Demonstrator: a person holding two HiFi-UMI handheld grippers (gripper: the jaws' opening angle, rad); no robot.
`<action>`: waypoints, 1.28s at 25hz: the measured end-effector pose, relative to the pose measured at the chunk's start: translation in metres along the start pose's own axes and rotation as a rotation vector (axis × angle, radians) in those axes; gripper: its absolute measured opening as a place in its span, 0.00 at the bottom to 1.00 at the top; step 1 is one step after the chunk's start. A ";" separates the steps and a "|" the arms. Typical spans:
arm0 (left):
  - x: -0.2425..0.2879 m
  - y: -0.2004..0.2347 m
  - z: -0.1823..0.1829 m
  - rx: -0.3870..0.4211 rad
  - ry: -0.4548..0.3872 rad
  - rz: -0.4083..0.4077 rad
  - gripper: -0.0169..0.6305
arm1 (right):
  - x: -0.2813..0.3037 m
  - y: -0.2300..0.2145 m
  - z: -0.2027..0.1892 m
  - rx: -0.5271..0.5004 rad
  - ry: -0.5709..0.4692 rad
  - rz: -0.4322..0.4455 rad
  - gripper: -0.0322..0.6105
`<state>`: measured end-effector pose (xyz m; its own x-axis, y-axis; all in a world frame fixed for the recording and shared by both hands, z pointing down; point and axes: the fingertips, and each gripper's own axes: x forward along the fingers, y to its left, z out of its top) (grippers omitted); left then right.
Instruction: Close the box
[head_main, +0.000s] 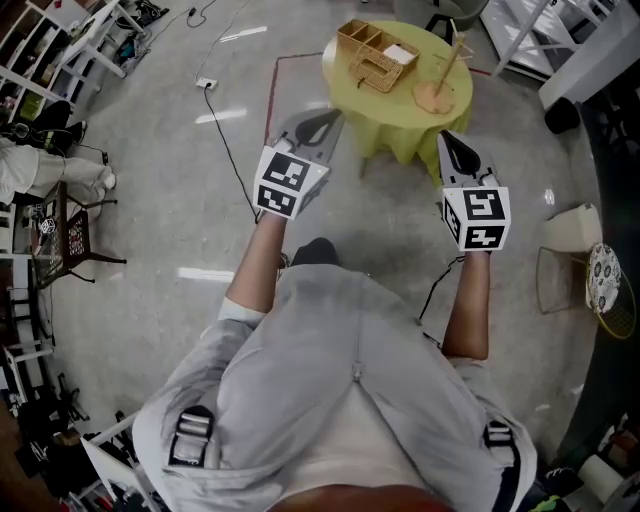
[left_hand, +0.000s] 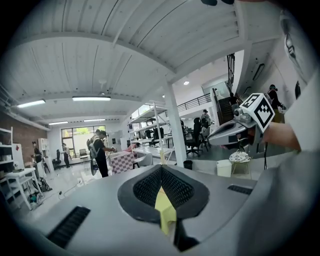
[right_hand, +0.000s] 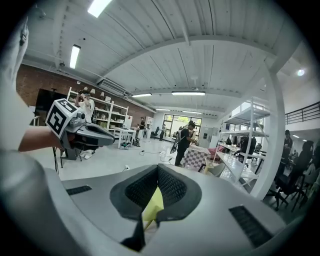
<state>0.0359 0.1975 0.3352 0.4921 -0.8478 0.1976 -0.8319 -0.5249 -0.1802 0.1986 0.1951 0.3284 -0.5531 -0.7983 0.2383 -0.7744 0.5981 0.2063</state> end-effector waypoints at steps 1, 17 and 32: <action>0.003 0.001 -0.001 0.000 0.001 -0.001 0.07 | 0.002 -0.002 -0.002 0.003 0.000 -0.001 0.09; 0.138 0.127 -0.015 -0.018 -0.030 -0.064 0.07 | 0.160 -0.061 0.007 -0.015 0.029 -0.072 0.09; 0.287 0.242 -0.089 -0.091 0.134 -0.228 0.07 | 0.335 -0.109 -0.013 0.028 0.152 -0.113 0.09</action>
<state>-0.0473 -0.1660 0.4338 0.6359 -0.6879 0.3499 -0.7262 -0.6868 -0.0305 0.1020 -0.1366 0.3979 -0.4112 -0.8390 0.3563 -0.8383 0.5016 0.2136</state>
